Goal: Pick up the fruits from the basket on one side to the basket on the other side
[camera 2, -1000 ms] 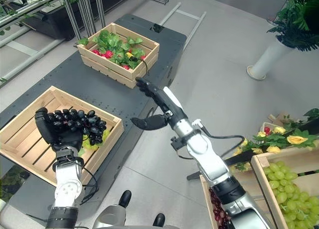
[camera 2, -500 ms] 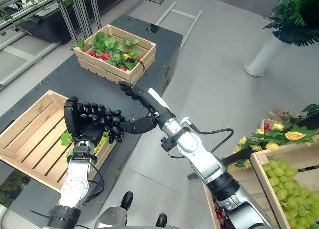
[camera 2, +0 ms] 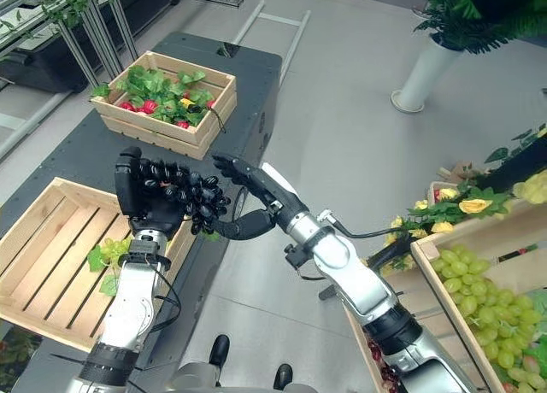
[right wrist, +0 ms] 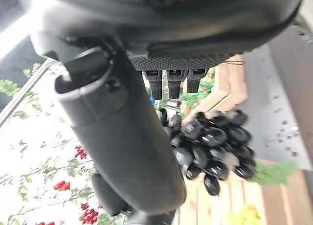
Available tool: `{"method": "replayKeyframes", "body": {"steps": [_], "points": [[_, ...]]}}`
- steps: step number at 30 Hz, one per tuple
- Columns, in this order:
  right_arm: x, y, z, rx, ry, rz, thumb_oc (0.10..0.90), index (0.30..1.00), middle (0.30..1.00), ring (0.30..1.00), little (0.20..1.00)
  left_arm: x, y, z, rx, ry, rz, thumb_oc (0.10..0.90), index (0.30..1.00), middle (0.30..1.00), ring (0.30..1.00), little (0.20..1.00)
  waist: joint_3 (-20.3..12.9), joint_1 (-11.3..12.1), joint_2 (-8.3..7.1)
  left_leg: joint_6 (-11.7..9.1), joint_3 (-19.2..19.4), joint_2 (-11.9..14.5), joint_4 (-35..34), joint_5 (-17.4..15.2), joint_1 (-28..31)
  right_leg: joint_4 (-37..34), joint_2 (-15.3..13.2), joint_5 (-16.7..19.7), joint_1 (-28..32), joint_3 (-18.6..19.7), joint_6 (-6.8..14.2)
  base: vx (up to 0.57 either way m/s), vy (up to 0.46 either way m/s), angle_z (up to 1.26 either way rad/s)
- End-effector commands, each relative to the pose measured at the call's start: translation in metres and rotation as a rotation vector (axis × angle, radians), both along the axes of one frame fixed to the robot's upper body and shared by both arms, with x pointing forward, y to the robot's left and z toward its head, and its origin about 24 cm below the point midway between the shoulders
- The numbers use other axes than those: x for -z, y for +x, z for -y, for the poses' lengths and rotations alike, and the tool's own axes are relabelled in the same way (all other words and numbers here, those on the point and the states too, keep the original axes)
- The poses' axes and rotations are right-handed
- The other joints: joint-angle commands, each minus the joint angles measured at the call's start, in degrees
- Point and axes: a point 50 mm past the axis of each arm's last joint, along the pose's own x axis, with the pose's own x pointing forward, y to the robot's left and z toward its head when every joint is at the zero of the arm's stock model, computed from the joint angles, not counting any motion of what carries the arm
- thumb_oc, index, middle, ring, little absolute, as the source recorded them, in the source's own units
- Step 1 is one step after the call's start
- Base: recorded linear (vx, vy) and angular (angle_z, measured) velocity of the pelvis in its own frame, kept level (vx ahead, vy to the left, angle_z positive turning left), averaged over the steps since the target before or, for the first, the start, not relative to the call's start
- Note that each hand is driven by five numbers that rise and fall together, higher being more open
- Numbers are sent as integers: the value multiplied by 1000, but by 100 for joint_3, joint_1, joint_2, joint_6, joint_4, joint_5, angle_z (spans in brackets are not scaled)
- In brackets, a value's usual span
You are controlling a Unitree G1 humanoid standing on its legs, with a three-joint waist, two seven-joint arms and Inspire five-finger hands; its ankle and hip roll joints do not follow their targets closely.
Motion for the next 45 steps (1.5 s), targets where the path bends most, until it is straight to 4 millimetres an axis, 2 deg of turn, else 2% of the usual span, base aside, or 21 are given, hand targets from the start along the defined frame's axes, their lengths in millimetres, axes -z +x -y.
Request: {"method": "replayKeyframes", "body": {"steps": [1,9,11,19,23,32,33,35,45], "points": [[-23,-10,-2,-72,113,76,800,900,900,900,900,-49,9,26,131,6,278,400,300,300,300,300,-1099,-71,76,215,-45,-308,-41,-276,-20,15,86,547,-432,8,-164,0,0,0],[-8,-12,-3,-59,125,-3,800,900,900,900,900,-46,7,41,251,-63,263,400,300,300,300,300,-1125,-121,92,221,3,-298,-41,-318,38,4,62,549,-395,16,-139,15,4,-2],[-5,-12,-2,-29,114,3,800,900,900,900,900,-45,3,51,323,-96,247,400,300,300,300,300,-1129,-130,104,227,23,-293,-41,-322,44,4,52,557,-396,22,-131,0,0,0],[-2,-16,-2,-22,156,-12,800,900,900,900,900,-32,-9,71,470,-137,183,400,300,300,300,300,-1115,-125,129,254,96,-285,-41,-364,58,4,27,559,-404,9,-112,0,0,0],[-1,-18,-2,-24,200,-41,800,900,900,900,900,-26,-13,72,496,-136,162,400,300,300,300,300,-1130,-130,141,260,112,-285,-41,-368,58,4,29,565,-413,21,-102,0,0,0],[6,-20,1,1,250,-78,800,900,900,900,900,-24,-19,73,522,-130,187,400,300,300,300,300,-1138,-154,164,270,144,-271,-41,-367,39,4,29,594,-455,53,-83,0,0,0],[7,-20,1,2,249,-79,712,768,768,768,768,-24,-19,72,521,-129,188,400,300,300,300,300,-1143,-157,167,270,145,-271,-41,-369,39,4,31,595,-457,56,-82,0,0,0],[7,-20,2,10,249,-80,409,314,314,314,314,-24,-19,72,522,-129,194,400,300,300,300,300,-1160,-165,173,267,151,-268,-41,-371,38,4,34,596,-467,74,-84,0,0,0],[10,-20,3,30,236,-73,400,300,300,300,300,-27,-21,73,540,-123,239,400,300,300,300,300,-1186,-203,187,279,167,-266,-41,-372,25,4,43,603,-493,135,-92,2,1,-1]]}}
